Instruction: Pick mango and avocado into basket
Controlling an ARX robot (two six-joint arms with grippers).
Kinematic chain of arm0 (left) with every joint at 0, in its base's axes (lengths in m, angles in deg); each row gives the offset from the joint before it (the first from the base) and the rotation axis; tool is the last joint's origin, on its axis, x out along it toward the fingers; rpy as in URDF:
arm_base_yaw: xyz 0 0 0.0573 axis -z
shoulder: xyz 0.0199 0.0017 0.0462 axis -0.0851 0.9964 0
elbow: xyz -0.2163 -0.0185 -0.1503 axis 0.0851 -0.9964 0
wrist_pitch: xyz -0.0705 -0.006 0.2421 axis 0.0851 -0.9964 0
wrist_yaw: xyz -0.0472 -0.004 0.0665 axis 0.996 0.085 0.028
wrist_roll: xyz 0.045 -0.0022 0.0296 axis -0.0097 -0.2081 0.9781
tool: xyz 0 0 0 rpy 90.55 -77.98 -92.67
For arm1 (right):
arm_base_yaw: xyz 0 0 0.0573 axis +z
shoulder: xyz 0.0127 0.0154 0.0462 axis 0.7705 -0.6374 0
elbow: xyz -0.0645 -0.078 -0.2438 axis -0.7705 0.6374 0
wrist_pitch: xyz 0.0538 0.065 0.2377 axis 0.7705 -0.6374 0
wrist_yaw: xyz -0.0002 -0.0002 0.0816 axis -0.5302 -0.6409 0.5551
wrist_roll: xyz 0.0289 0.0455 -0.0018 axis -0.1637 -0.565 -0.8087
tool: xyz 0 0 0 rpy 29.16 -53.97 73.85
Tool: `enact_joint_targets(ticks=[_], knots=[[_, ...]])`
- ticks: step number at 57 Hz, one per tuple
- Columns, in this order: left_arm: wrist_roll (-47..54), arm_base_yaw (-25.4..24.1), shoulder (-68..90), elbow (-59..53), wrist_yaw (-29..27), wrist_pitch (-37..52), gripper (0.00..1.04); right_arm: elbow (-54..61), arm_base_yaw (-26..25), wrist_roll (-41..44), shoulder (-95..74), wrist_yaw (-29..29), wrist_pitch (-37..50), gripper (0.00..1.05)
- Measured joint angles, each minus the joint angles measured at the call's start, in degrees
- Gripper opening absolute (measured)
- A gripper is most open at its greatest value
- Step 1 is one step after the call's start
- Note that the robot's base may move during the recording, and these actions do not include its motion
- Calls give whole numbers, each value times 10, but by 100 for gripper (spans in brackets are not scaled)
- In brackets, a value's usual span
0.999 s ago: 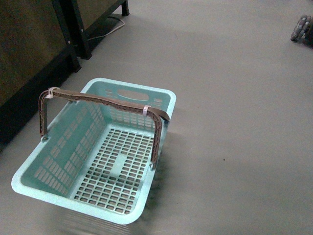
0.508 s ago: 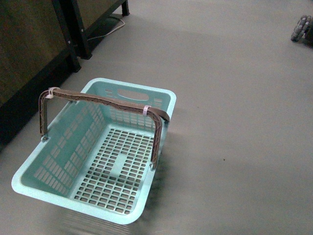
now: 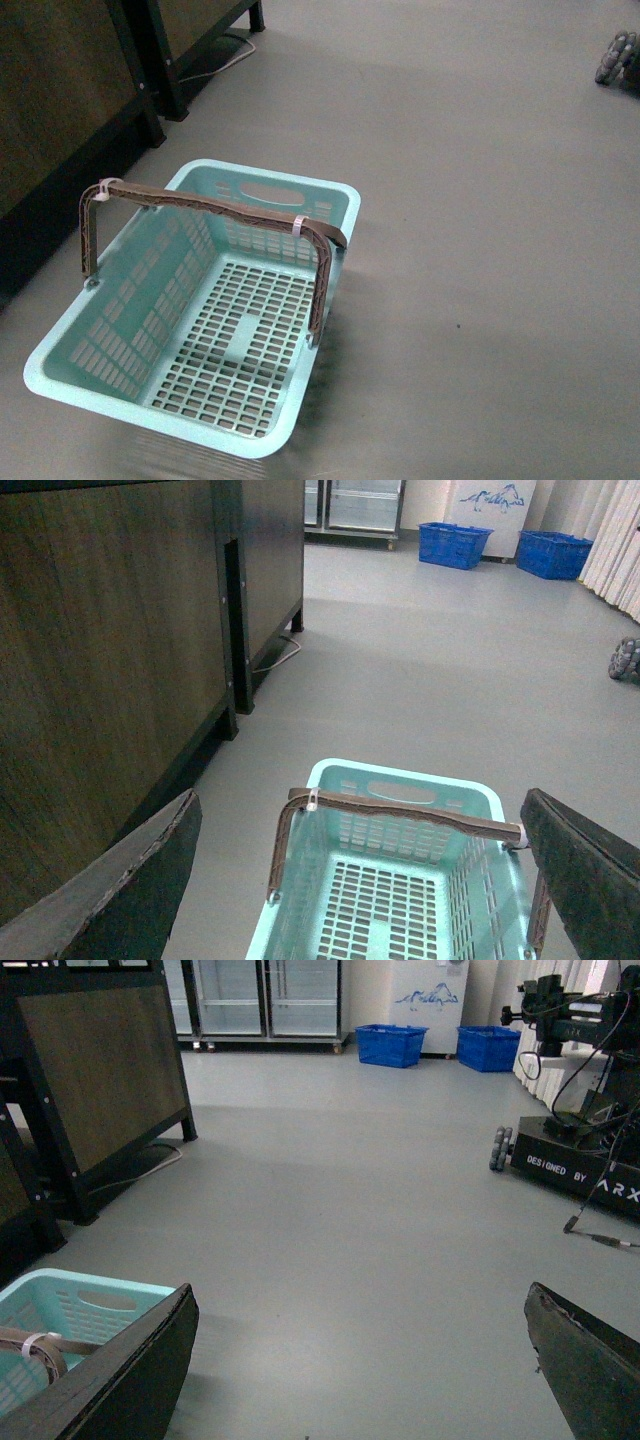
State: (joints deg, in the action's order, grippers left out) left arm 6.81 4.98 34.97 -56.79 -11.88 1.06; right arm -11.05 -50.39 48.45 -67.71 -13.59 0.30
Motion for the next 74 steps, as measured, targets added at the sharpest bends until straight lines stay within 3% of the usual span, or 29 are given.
enact_joint_targets(ticks=[9,14,19,37,50,74], knots=[[0,2,0,0,-7,0,97,0,0,0,0,0,0,97],[-34,22,34,2,-117,28,97,0,0,0,0,0,0,97],[-112,10,138,12,-150,59,97,0,0,0,0,0,0,97],[-461,56,701,132,-115,343,97,0,0,0,0,0,0,97],[-620,114,1030,255,-88,438,97,0,0,0,0,0,0,97],[-694,146,1265,461,-62,490,97,0,0,0,0,0,0,97]])
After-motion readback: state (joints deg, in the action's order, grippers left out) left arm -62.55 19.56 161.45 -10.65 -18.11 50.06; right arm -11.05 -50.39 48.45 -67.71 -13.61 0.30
